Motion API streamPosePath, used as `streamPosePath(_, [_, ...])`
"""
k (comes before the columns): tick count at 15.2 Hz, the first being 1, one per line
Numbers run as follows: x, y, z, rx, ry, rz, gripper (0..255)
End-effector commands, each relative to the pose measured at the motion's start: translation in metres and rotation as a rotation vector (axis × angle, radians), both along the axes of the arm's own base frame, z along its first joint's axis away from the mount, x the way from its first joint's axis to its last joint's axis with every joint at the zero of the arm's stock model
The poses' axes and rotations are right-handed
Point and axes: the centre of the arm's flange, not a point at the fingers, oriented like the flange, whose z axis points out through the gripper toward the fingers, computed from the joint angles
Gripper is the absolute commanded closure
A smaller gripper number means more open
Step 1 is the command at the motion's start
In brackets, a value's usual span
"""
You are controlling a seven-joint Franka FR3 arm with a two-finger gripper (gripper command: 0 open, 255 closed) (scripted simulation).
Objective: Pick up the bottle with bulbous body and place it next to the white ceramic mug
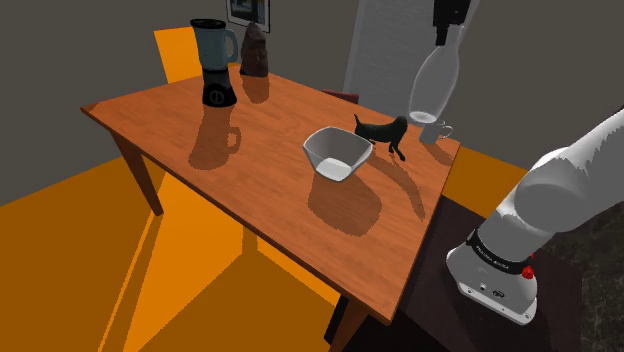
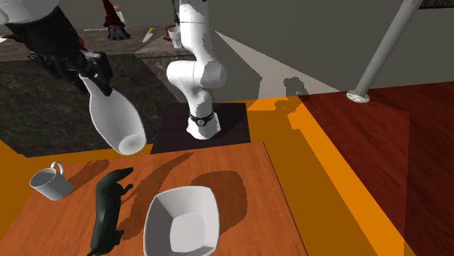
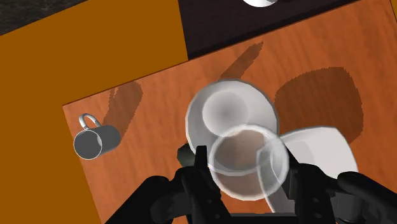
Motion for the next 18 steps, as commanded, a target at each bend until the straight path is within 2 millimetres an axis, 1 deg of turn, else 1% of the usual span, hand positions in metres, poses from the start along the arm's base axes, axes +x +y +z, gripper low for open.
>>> streamPosePath(1, [0.005,-0.027,-0.008,-0.001,-0.001,0.001,255])
streamPosePath(16, [0.032,-0.214,-0.067,-0.001,-0.001,0.001,255])
streamPosePath(18, [0.032,-0.214,-0.078,-0.001,-0.001,0.001,255])
